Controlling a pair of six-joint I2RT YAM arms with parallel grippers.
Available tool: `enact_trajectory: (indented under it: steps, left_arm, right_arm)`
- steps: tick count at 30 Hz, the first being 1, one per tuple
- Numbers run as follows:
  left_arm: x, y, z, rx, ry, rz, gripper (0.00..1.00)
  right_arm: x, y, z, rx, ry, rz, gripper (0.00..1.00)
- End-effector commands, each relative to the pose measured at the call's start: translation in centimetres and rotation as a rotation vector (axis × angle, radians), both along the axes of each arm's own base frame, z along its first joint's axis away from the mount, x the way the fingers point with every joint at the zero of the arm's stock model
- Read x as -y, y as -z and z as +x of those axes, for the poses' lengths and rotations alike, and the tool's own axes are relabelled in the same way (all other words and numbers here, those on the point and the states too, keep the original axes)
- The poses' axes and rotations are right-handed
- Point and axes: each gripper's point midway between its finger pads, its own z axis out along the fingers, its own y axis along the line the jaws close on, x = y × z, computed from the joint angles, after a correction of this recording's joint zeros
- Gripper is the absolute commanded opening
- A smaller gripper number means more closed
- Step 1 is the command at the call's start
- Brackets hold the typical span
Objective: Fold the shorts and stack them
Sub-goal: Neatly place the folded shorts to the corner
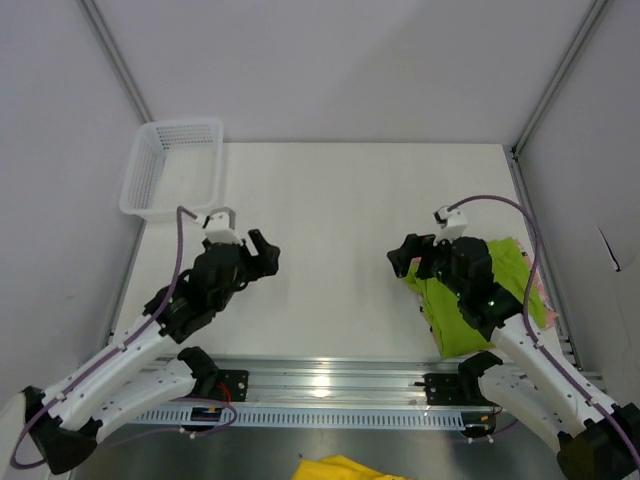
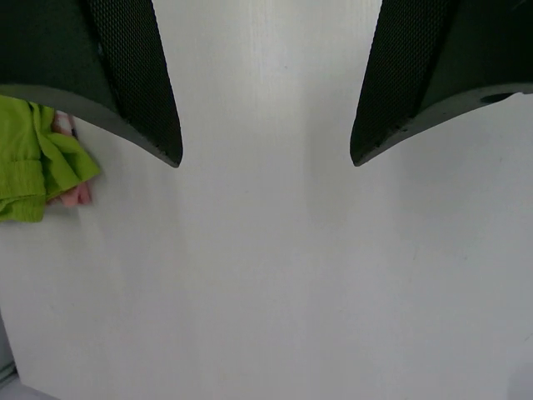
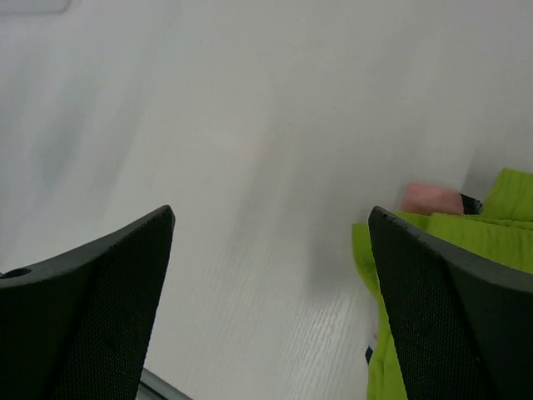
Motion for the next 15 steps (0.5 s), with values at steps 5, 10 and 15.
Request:
enact_trajectory:
  steps: [5, 10, 15]
  left_arm:
    - [-5.5, 7.5, -2.4, 0.012, -0.125, 0.089, 0.84]
    - [-4.7, 6.8, -2.8, 0.129, -0.034, 0.038, 0.87]
    - [-4.4, 7.2, -2.9, 0.19, -0.001, 0.014, 0.99]
  right_arm:
    - [-3.8, 1.6, -1.0, 0.161, -0.031, -0.044, 0.99]
    - [-6.6, 4.2, -2.9, 0.098, -0.059, 0.029, 1.0]
    - [-7.3, 4.3, -4.0, 0.146, -0.067, 0.024, 1.0]
